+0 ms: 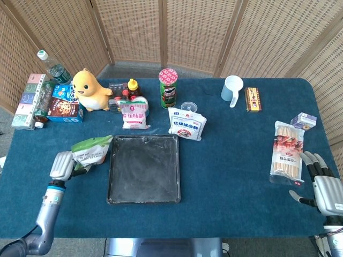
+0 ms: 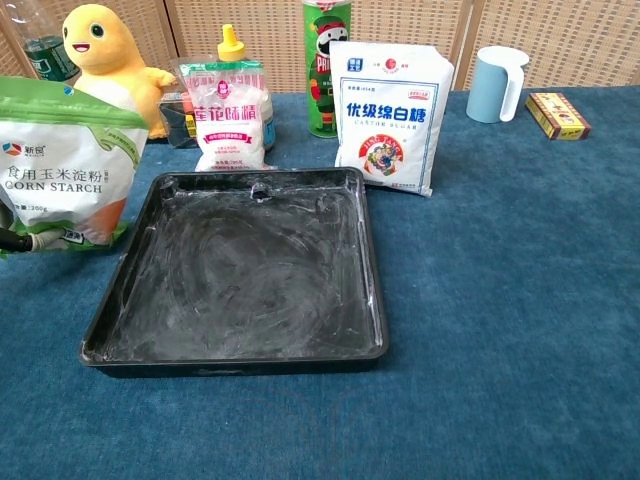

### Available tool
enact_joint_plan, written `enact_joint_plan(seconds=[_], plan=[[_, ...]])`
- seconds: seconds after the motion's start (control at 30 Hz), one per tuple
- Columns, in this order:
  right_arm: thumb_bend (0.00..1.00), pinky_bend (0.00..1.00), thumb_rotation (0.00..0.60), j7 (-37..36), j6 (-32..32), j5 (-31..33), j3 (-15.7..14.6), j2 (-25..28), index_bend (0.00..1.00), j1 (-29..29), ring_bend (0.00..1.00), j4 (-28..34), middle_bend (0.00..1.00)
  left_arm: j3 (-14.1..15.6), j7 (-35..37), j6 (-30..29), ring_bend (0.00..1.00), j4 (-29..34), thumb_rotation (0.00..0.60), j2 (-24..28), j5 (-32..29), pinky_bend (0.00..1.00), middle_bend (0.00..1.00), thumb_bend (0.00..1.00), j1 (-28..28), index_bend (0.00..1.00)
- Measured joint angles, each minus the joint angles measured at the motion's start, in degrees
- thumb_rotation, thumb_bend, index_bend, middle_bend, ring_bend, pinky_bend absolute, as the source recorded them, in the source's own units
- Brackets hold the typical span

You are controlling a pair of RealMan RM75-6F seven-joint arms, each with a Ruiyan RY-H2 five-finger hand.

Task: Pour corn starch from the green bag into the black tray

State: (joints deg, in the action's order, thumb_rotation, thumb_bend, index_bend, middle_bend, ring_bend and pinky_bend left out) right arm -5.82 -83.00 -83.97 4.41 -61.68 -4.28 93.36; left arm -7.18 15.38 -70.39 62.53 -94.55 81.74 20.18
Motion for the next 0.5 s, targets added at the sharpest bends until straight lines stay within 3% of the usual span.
enact_joint_plan(seconds=[0.3,0.5], plan=[[0.00,0.16,0.600,0.43,0.44,0.41,0.05,-0.19,0.00,-0.16,0.01,-0.10,0.00,5.94,3.71,-7.54,0.56,-0.64,0.600,8.74,14.86,0.58,0.60,0.40,1.82,0.63],[0.00,0.16,0.600,1.35,0.96,0.61,-0.05,-0.51,0.00,-0.39,0.01,0.01,0.00,7.11,-3.56,-11.00,0.56,-0.81,0.600,12.97,20.21,0.59,0.60,0.39,3.85,0.63]])
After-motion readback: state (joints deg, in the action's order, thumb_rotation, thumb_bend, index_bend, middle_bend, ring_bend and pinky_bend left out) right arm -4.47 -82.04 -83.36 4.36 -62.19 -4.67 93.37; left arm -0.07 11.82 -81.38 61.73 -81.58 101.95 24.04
